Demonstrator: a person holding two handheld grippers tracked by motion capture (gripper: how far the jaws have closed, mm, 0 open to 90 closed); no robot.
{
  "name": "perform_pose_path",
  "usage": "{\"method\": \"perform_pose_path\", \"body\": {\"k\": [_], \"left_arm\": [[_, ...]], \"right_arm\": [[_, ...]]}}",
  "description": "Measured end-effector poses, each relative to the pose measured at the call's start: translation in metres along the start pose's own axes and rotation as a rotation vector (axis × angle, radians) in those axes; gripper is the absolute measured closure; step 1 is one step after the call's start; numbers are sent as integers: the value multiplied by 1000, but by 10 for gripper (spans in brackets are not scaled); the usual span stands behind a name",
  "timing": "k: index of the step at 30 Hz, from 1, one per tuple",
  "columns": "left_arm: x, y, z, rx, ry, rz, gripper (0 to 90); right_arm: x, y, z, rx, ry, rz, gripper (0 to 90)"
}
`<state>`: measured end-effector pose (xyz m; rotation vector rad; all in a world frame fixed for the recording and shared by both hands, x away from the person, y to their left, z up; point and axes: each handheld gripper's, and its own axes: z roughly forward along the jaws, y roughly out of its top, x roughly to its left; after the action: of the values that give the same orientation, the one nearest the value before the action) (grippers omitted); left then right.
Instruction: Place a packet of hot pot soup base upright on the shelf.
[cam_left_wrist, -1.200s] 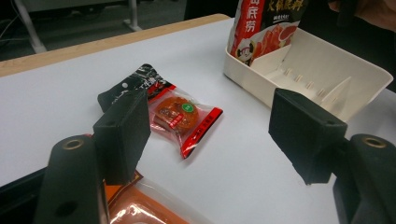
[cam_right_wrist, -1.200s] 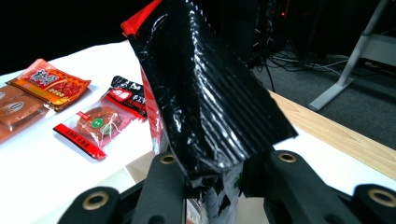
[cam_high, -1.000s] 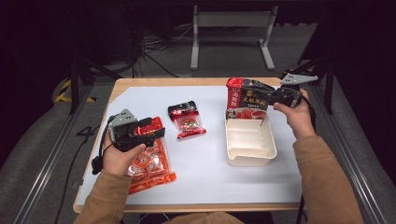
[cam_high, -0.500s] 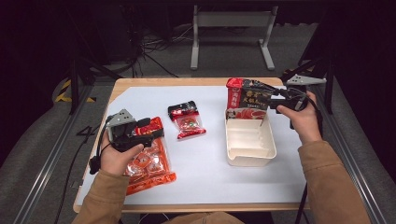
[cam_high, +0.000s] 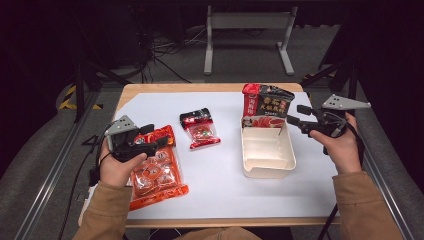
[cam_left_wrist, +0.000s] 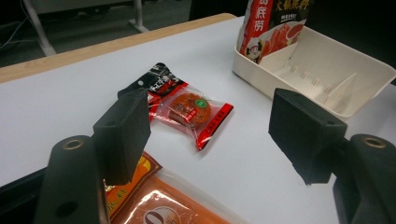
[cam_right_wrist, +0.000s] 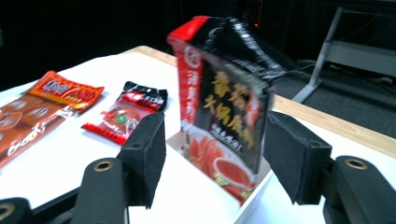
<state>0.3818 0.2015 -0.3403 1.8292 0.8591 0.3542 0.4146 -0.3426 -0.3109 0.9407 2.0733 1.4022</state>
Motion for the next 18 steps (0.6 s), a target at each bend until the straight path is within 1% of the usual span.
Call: {"method": "perform_pose_path", "body": {"k": [4,6,8,10,11,14,16,18], "left_arm": [[3,0,-3,-3,-1,-3,296],[3,0,-4,-10,0,-3,294],[4,1,-7,-16,0,-2,292],[6,1,-9,-18,0,-3,290],[6,1,-10,-17,3,4,290],[9,2,-14,-13,8,9,287],[13,3,-17,-3,9,21,285],[16,3,-18,5,8,21,284]], "right_arm": [[12,-7,-6,-8,21,-1,374],[16,-10,-6,6,30,2,366],[20,-10,-5,29,43,-10,359],[24,-9,-6,19,47,-7,354],[25,-9,-6,17,51,-9,353],[27,-8,-6,18,57,-12,351],[32,-8,-4,26,71,-15,350],[34,-8,-4,28,78,-18,350]]}}
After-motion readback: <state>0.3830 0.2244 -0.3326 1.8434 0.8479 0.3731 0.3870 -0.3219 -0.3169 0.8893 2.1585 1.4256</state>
